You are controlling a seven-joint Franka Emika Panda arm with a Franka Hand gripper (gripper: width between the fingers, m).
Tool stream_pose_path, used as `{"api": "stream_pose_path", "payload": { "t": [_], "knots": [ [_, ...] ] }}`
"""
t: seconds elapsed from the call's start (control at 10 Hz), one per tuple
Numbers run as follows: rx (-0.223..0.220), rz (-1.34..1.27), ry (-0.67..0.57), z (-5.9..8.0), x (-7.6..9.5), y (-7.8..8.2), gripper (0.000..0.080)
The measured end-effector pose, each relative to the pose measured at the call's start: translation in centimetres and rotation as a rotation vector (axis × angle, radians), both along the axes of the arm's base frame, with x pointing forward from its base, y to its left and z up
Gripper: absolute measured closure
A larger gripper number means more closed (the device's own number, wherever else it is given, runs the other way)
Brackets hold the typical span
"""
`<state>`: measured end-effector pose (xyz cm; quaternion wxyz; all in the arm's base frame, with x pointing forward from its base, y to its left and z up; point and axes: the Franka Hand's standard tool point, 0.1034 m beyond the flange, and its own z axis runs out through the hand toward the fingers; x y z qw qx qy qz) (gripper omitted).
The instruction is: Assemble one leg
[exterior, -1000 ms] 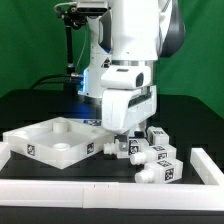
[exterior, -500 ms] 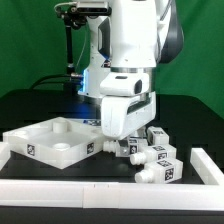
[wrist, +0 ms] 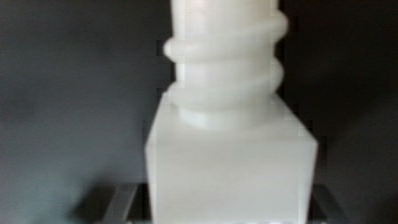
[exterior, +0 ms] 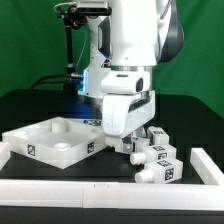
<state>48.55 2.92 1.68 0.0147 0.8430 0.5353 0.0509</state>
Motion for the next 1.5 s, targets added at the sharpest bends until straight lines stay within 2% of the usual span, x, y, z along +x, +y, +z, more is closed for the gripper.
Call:
{"api": "stream_pose_path", "payload": {
  "t": [0.3, 0.4, 0.6, 1.0, 1.1, 1.2, 1.4, 1.5],
  "knots": [
    [-0.020, 0.000, -0.001, 4.3, 0.7, -0.6, 0.0538],
    [-0.024, -0.016, 0.002, 4.8, -0.4, -1.1, 0.0538],
    [-0.030, -0.042, 0.026, 4.8, -2.8, -2.5, 0.0538],
    [-0.020, -0.108, 0.019, 4.7, -2.9, -2.2, 0.0537],
    [-0.019, -0.116, 0.032, 4.4, -4.0, -2.4, 0.0537],
    [-0.023, -0.085, 0.031, 4.3, -6.1, -3.3, 0.0537],
    [-0.024, -0.073, 0.051, 2.9, -11.4, -6.6, 0.0537],
    [-0.021, -0.100, 0.067, 2.4, -12.5, -7.8, 0.0537]
  ]
}}
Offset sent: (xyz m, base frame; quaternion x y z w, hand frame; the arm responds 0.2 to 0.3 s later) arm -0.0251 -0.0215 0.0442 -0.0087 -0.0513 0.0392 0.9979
